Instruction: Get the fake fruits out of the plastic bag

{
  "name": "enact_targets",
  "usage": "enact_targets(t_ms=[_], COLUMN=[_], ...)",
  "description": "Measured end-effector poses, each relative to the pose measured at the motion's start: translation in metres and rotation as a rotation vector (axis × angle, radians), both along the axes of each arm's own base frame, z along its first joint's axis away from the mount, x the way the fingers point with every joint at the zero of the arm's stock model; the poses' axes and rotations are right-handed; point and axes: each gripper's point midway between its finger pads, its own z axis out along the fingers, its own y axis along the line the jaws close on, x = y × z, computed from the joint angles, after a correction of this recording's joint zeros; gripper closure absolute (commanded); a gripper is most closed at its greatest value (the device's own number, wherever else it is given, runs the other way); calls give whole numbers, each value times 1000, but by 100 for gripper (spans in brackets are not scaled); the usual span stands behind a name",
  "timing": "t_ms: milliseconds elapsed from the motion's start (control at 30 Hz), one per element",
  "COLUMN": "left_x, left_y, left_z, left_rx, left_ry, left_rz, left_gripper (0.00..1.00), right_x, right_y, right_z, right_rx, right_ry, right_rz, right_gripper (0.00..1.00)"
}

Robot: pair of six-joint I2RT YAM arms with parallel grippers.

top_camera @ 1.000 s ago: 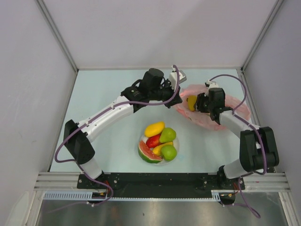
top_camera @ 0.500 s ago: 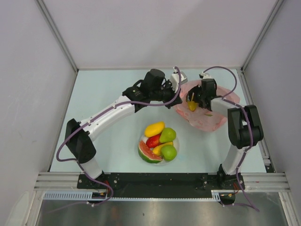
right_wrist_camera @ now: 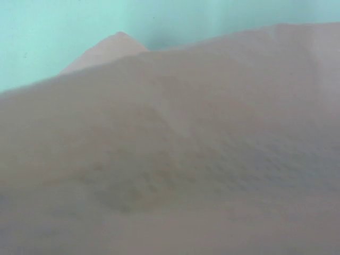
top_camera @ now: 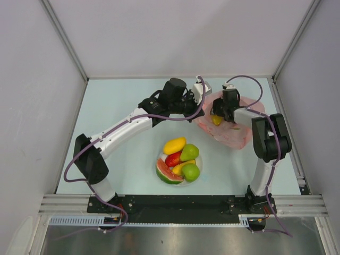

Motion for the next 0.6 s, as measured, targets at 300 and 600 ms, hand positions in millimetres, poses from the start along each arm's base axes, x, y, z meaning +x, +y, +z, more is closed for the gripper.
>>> enact_targets(t_ms=[300,600], left_x=[2,9], left_y=[1,-5], left_z=[-1,-10], left_rx=[7,15], left_ry=[-10,7], left_rz=[7,16], left_gripper=[100,100], right_x=[-3,-48], right_y=[3,21], right_z=[14,135], right_rx=[-3,20], right_ry=[-1,-142], right_rz=[49,244], right_gripper=[75,83])
